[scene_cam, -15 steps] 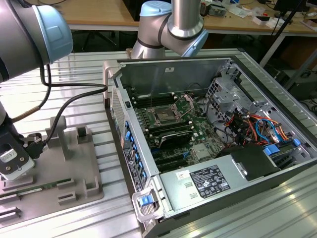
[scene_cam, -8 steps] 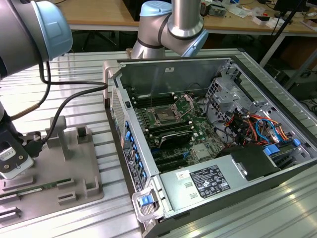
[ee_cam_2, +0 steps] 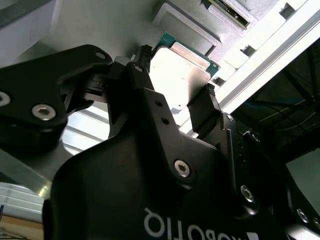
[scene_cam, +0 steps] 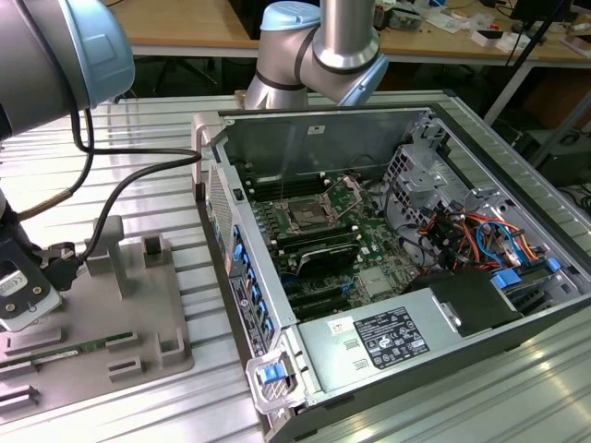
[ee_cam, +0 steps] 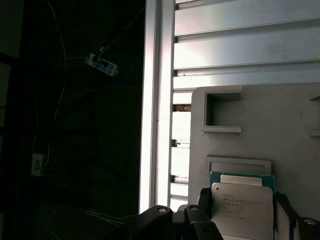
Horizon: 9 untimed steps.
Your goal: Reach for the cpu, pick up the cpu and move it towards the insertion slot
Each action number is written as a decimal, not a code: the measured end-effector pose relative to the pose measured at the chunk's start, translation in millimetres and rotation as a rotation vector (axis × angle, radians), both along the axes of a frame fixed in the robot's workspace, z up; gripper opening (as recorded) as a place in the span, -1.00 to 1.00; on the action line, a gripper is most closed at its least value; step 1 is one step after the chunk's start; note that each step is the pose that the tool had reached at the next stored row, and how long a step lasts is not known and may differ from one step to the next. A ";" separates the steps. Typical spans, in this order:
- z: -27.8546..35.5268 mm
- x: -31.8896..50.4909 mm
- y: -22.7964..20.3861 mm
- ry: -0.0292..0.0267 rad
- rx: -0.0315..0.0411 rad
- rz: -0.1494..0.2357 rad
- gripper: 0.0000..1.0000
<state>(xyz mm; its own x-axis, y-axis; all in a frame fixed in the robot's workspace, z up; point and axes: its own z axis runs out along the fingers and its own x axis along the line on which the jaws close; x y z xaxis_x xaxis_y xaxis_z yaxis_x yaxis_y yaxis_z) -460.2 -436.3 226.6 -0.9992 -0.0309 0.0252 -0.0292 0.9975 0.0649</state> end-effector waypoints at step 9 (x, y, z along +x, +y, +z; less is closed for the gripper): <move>2.3 0.0 0.0 0.0003 -0.0001 0.000 0.09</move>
<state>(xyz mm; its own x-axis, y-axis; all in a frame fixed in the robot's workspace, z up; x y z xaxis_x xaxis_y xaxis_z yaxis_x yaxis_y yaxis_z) -460.2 -436.3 228.9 -0.9992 -0.0309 0.0255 -0.0292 0.9975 0.0647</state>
